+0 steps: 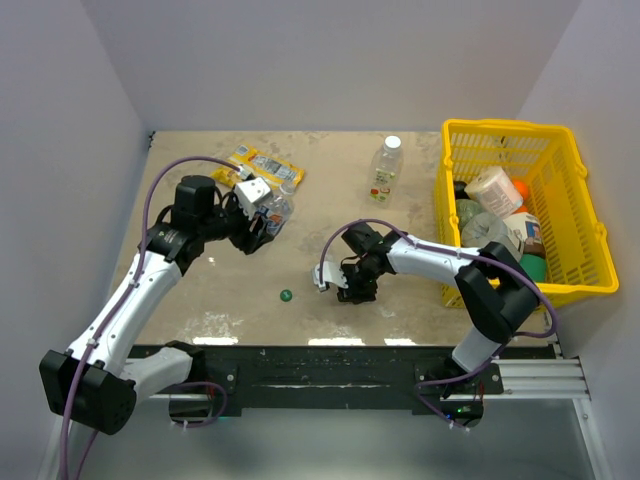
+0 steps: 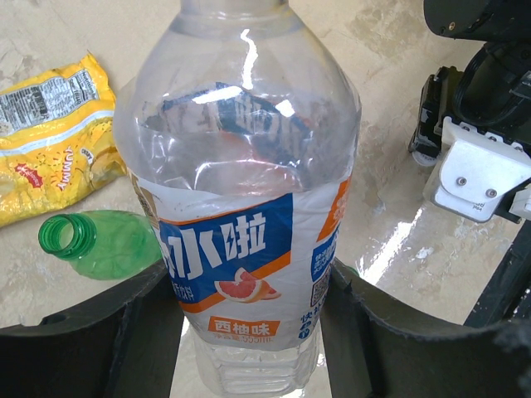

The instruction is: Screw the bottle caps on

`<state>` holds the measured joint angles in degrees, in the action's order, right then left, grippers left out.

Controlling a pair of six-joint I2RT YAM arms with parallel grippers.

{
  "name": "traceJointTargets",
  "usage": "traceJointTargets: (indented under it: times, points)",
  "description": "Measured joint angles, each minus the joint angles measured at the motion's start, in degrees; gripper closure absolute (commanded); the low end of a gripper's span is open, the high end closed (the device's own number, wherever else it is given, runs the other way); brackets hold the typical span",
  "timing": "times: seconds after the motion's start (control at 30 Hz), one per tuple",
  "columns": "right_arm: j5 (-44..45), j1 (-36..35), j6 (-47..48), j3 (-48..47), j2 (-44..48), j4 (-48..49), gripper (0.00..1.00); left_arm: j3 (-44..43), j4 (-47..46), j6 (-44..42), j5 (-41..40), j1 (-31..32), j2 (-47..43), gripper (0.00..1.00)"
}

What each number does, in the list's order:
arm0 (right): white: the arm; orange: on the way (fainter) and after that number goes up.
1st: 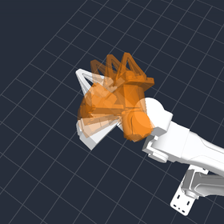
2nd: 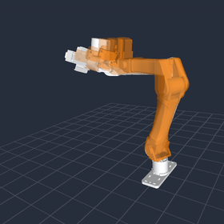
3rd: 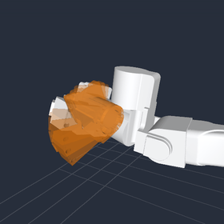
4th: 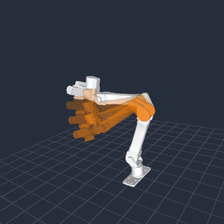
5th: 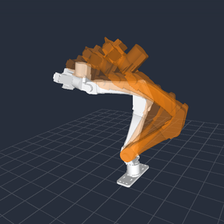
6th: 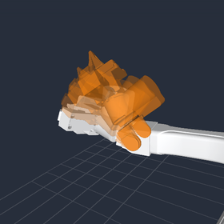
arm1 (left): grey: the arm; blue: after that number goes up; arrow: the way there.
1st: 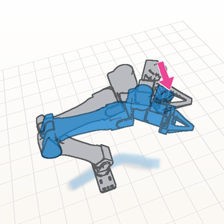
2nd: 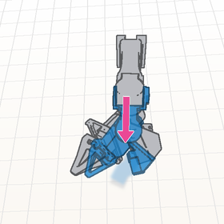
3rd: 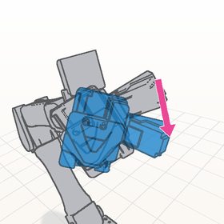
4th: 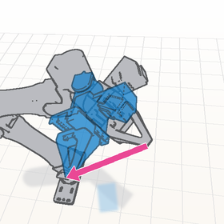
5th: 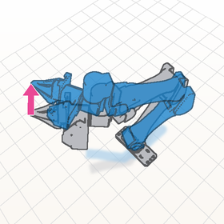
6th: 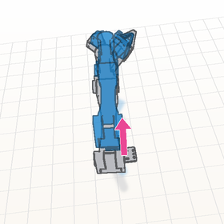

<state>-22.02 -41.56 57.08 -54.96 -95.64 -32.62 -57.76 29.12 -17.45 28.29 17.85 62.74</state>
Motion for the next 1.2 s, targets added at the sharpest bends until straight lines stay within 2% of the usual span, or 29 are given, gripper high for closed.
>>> traceJointTargets:
  times: [0.17, 0.3, 0.63, 0.8, 1.03, 1.2]
  points:
    - [0.0, 0.0, 0.5, 0.0, 0.0, 0.1, 0.54, 0.0, -0.4, 0.1, 0.1, -0.2, 0.0, 1.00]
    - [0.2, 0.0, 0.6, 0.0, 0.0, 0.7, 0.51, 0.0, -1.1, 0.4, 0.2, -0.2, 0.2, 1.00]
    - [1.4, 0.0, 1.1, 0.4, 0.5, 1.6, 0.59, 0.0, -1.3, 0.4, 0.6, -0.2, 0.4, 1.00]
    - [1.6, 0.0, 1.3, 0.7, 0.7, 1.6, 0.59, 0.0, -1.4, 0.5, 0.9, -0.2, 0.4, 1.00]
    - [1.7, 0.0, 1.4, 1.0, 1.5, 1.7, 0.70, 0.0, -1.8, 0.9, 1.2, -0.2, 1.0, 1.00]
    - [1.5, 0.3, 0.3, 1.0, 5.2, 1.6, 0.72, 0.0, -1.7, 0.8, 1.5, -0.2, 1.1, 1.00]
